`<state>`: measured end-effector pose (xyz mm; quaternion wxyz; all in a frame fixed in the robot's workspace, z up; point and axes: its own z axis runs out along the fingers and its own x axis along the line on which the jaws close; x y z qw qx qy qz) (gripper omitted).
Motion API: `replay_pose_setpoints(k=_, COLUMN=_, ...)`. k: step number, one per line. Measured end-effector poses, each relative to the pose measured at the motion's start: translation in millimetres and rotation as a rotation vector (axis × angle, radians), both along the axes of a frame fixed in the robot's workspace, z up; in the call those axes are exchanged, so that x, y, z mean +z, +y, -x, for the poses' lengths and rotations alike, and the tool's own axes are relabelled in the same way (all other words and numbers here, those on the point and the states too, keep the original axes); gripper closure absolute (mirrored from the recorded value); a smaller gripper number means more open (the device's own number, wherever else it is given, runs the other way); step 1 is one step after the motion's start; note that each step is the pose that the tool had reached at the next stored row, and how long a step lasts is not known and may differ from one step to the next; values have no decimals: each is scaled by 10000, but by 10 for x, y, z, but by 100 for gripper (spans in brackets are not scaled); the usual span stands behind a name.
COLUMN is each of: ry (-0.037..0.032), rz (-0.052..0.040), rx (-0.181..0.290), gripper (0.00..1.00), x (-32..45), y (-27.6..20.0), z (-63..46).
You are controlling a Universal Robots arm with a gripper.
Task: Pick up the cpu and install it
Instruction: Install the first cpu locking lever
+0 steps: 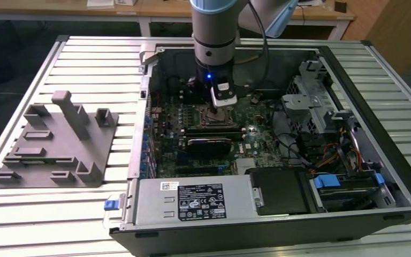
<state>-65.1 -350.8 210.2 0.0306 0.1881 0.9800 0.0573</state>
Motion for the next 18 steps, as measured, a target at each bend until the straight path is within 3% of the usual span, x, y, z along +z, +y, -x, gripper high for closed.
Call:
replay_pose_setpoints(k=9, ry=2, rz=41, rx=1112, gripper=89, x=-2, y=0, z=-1)
replay_pose_setpoints(k=13, ry=7, rz=150, rx=1521, gripper=89, x=-6, y=0, z=-2)
replay_pose_setpoints(k=18, ry=25, rz=379, rx=1616, gripper=89, x=-9, y=0, z=-50)
